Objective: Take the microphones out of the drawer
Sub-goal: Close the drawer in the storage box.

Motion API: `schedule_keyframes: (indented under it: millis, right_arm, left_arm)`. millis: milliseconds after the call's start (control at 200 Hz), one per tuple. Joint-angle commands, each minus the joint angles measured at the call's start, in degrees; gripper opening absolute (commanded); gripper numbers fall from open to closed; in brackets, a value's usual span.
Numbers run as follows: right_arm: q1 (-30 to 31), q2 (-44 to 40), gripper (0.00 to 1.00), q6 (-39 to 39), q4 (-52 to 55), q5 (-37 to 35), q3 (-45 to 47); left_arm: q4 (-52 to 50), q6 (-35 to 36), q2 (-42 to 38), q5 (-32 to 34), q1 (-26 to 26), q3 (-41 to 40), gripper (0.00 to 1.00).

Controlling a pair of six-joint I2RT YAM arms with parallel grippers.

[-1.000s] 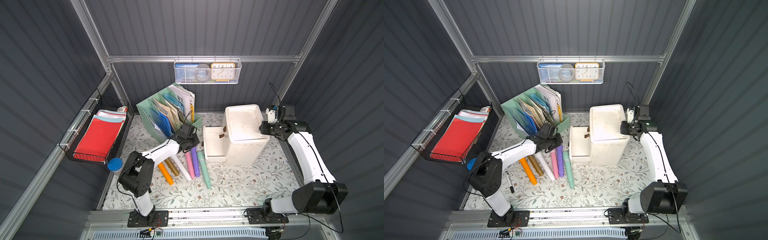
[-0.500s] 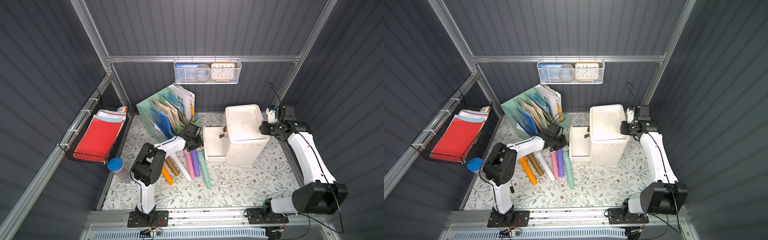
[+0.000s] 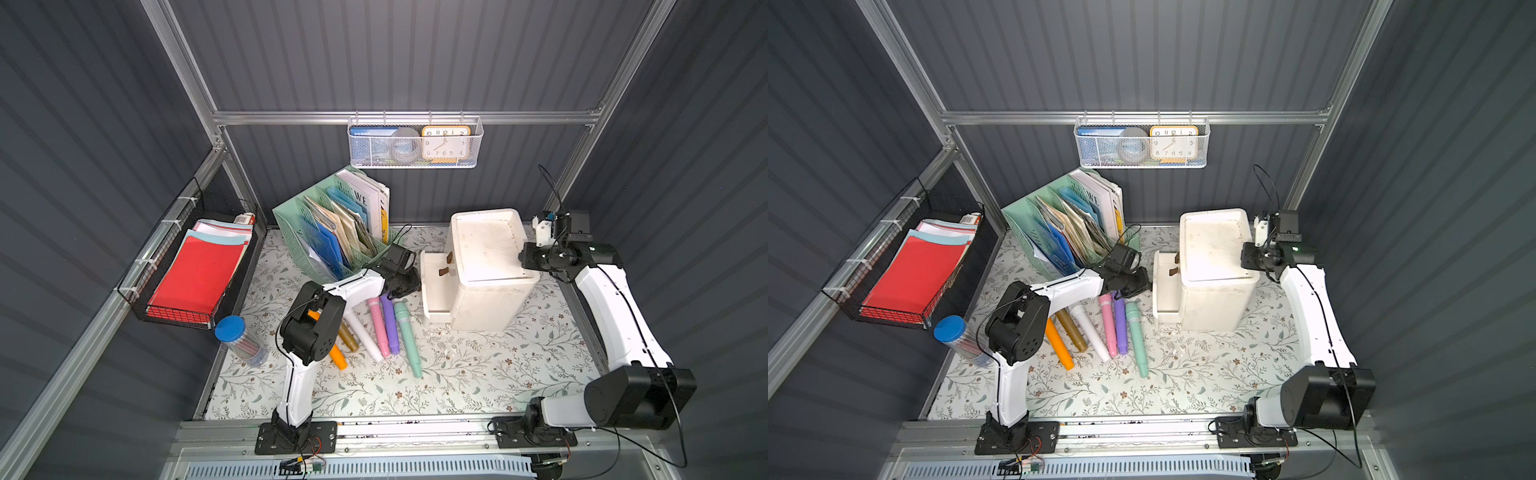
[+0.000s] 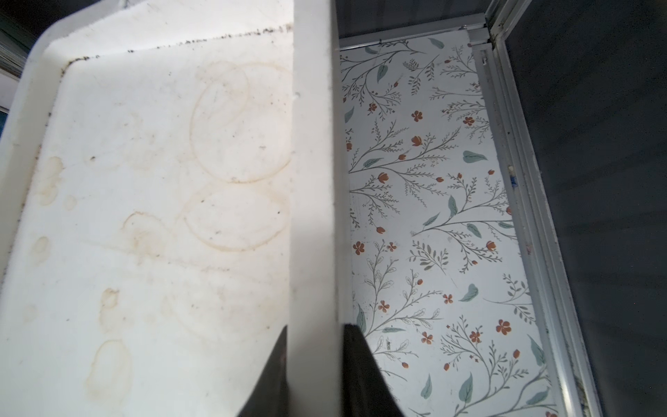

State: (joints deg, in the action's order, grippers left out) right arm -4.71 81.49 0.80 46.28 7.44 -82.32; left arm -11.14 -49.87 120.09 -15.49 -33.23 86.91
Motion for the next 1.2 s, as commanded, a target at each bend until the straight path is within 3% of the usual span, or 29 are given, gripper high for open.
schedule_keyframes:
  millis: [0, 710, 880, 935, 1140, 1195]
  right_arm:
    - [0.9, 4.1, 0.07, 6.8, 8.9, 9.2, 5.8]
    - [0.9, 4.6, 0.07, 6.9, 9.0, 10.5, 5.5]
    - [0.9, 4.8, 0.08, 7.0, 9.0, 10.6, 4.6]
    - [0.9, 5.0, 0.11, 7.0, 9.3, 10.6, 3.6]
    - [0.9, 5.8, 0.45, 7.4, 10.7, 10.4, -4.3]
    - [0.9, 5.9, 0.53, 7.7, 11.0, 10.5, -6.9]
  left_arm:
    - [-0.2, 1.6, 2.1, -3.1, -0.9, 4.0, 0.0]
    - [-4.8, 2.9, 14.1, -10.4, -3.5, 21.7, 0.0]
    - [-5.0, 3.2, 12.9, -12.4, -3.5, 20.8, 0.0]
    - [-5.2, 3.8, 11.4, -11.3, -3.4, 20.0, 0.1]
    - [-9.0, 8.4, 4.4, -5.1, -1.9, 17.9, 0.51]
    - [-9.2, 9.0, 2.3, -4.6, -1.2, 16.4, 0.55]
